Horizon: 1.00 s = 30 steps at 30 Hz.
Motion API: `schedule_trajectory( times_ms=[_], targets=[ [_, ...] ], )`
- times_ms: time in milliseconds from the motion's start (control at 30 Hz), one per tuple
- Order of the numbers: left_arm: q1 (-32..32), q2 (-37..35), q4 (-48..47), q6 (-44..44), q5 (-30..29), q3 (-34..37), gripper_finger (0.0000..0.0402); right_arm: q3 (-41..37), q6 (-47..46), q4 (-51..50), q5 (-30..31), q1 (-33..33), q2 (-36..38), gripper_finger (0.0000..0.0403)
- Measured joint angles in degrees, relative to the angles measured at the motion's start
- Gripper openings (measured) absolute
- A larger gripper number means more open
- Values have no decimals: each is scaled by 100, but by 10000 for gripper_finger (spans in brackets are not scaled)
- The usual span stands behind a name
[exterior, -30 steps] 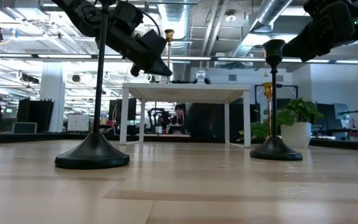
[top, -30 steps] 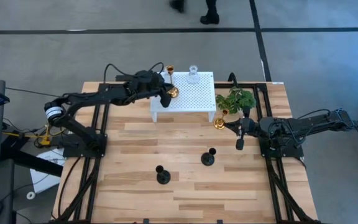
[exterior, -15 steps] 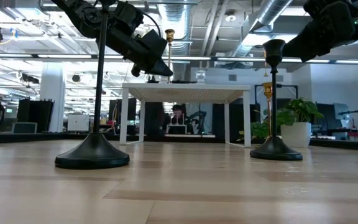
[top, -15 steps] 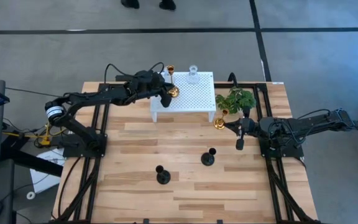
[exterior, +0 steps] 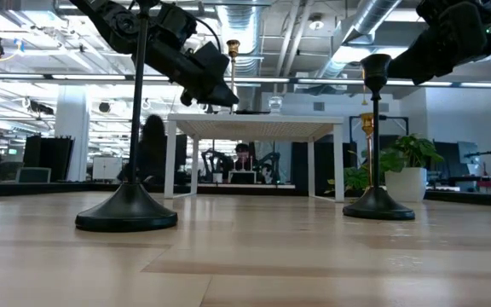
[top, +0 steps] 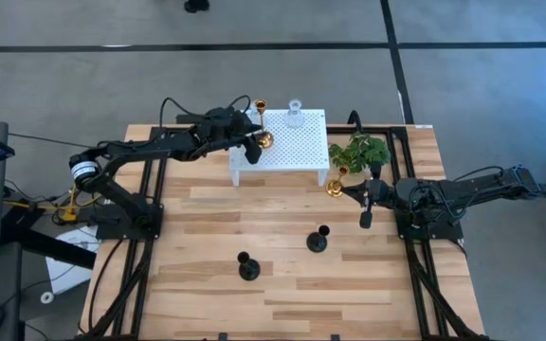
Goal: Pick & Place candle stick holders
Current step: Put the gold candle holder on the shelf aligned with the other gold candle holder
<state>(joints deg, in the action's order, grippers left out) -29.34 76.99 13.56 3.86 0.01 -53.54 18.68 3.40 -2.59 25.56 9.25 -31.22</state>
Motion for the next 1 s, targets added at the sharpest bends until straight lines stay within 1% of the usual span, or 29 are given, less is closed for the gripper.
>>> schedule_trajectory(
  times_ms=[133, 233, 367, 500, 600, 867, 1000],
  targets=[
    [2, 0, 7, 22, 0, -2, 168, 0, 0, 0, 0, 0, 0, 0],
    [2, -43, -16, 22, 0, -2, 186, 0, 0, 2, 0, 0, 2, 0],
    [2, -227, -94, 40, 1, -9, 198, 0, 0, 0, 2, 0, 13, 0],
    [41, -566, -256, 40, 31, -9, 200, 0, 0, -2, 2, 0, 13, 0],
    [92, -908, -776, 40, 46, -9, 201, 0, 0, -4, 2, 0, 13, 0],
    [96, -1969, -2624, -9, 47, -9, 203, 0, 2, -3, 2, 0, 17, 0],
    [138, -2412, -3189, -316, 52, 37, 193, 0, -1, -3, 2, 0, 20, 0]
  ],
)
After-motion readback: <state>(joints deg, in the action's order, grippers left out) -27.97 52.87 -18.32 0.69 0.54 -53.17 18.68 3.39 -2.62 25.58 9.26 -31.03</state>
